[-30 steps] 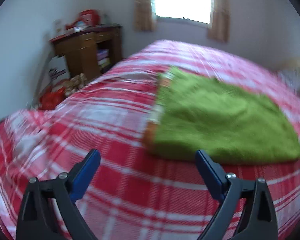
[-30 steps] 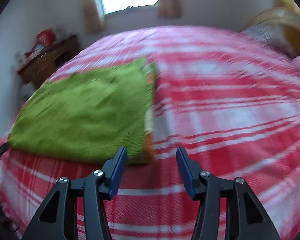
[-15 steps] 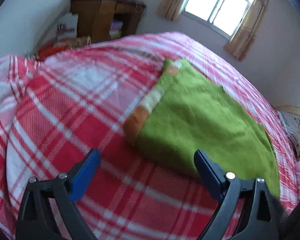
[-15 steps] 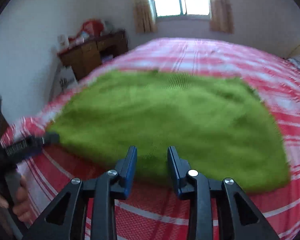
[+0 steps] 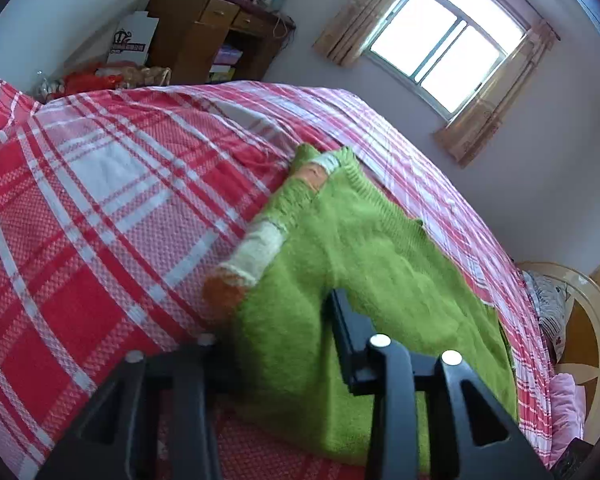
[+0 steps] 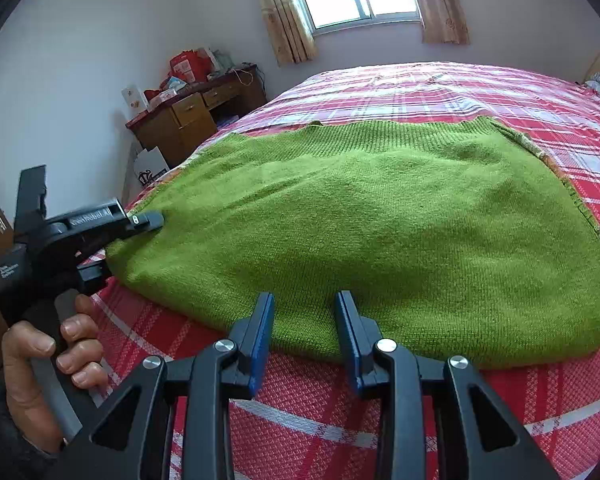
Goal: Fold small clothes
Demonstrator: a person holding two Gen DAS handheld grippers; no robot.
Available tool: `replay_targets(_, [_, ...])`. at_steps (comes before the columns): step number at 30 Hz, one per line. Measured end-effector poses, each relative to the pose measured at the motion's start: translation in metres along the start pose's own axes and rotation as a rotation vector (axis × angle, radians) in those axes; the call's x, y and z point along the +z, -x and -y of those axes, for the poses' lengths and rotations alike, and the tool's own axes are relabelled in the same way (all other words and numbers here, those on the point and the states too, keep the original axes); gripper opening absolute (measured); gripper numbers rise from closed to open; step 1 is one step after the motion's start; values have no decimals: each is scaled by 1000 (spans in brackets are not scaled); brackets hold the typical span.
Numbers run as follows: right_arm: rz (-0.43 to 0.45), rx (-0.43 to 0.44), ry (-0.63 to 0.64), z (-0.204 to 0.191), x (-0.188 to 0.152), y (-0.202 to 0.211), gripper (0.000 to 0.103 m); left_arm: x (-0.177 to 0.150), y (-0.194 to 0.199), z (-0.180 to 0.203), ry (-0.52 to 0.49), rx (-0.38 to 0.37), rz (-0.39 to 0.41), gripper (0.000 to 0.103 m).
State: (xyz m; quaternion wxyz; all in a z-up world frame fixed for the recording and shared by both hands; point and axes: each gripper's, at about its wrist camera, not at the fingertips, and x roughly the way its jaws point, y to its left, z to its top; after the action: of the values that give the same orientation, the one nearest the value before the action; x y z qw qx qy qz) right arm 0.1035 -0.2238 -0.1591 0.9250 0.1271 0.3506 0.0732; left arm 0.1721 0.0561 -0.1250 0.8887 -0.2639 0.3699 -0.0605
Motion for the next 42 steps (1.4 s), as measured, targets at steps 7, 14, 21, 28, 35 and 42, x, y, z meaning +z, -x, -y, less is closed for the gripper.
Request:
replay_targets(7, [12, 17, -14, 3, -2, 1, 33, 6, 13, 45, -167, 19, 61, 16])
replay_targets(14, [24, 57, -53, 12, -4, 3, 34, -25, 23, 123, -521, -25, 102, 14])
replay_targets(21, [5, 157, -154, 32, -2, 6, 34, -61, 9, 133, -667, -48, 10, 14])
replay_targets(28, [-14, 235, -269, 78, 30, 29, 66, -67, 7, 132, -691, -57, -4, 14])
replay_targets(35, [-99, 399, -319, 83, 113, -20, 70, -73, 3, 137, -701, -54, -5, 14])
replay_targets(42, [-319, 429, -319, 53, 140, -112, 70, -73, 1, 134, -681, -77, -19, 14])
